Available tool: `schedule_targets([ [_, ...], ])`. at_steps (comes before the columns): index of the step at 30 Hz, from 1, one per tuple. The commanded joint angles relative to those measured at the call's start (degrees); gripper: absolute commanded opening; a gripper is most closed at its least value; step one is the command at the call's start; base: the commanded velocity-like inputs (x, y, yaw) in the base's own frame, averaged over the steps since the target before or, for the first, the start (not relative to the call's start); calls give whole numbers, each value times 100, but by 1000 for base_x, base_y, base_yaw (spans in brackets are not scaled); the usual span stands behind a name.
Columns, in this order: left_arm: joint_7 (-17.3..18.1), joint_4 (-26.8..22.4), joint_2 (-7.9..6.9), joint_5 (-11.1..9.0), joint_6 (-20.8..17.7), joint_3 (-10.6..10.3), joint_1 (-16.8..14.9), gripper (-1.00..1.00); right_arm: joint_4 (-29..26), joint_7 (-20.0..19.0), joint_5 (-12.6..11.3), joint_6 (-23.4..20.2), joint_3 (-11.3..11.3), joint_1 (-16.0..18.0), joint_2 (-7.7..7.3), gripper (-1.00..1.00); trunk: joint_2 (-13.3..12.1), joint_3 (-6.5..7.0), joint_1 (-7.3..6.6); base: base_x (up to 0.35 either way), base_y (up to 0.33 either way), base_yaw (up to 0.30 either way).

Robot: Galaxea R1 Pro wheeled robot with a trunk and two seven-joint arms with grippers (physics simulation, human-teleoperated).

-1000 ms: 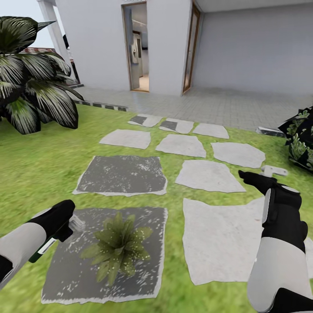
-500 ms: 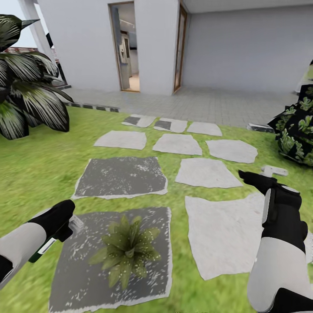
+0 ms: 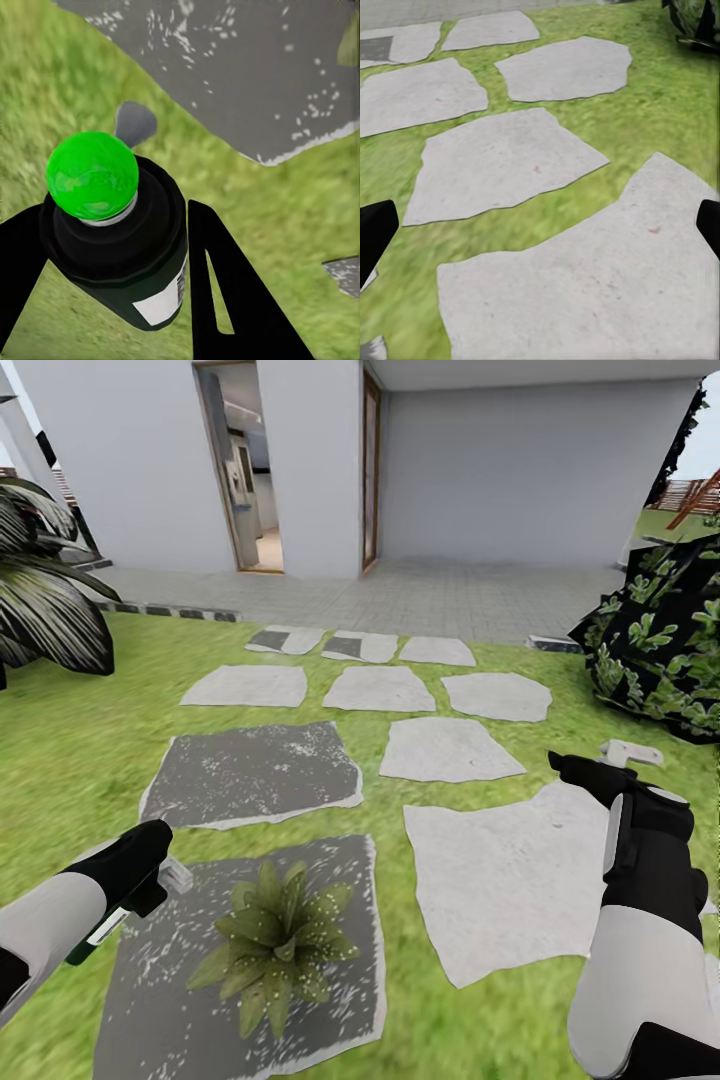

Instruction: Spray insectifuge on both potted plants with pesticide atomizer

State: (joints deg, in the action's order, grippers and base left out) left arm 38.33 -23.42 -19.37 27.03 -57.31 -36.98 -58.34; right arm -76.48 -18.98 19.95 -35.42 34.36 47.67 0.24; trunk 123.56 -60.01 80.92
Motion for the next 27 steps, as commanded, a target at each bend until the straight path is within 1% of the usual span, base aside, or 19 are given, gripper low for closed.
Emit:
schedule_targets([
  [1,57,-13,-5,57,-9,-24,-2,-100,-7,-53,61,-17,10,6,2,100,2,-5,-1,0,0,-53],
  [10,53,-21,3,57,-17,-29,-38,-100,-7,-53,58,-17,10,6,2,100,2,-5,-1,0,0,-31],
  [24,61,-22,3,57,-12,-18,-18,-100,-7,-53,61,-17,10,6,2,100,2,-5,-1,0,0,-254],
  [27,61,-22,3,57,-12,-20,-18,-100,-7,-53,61,-17,10,6,2,100,2,-5,-1,0,0,-118],
])
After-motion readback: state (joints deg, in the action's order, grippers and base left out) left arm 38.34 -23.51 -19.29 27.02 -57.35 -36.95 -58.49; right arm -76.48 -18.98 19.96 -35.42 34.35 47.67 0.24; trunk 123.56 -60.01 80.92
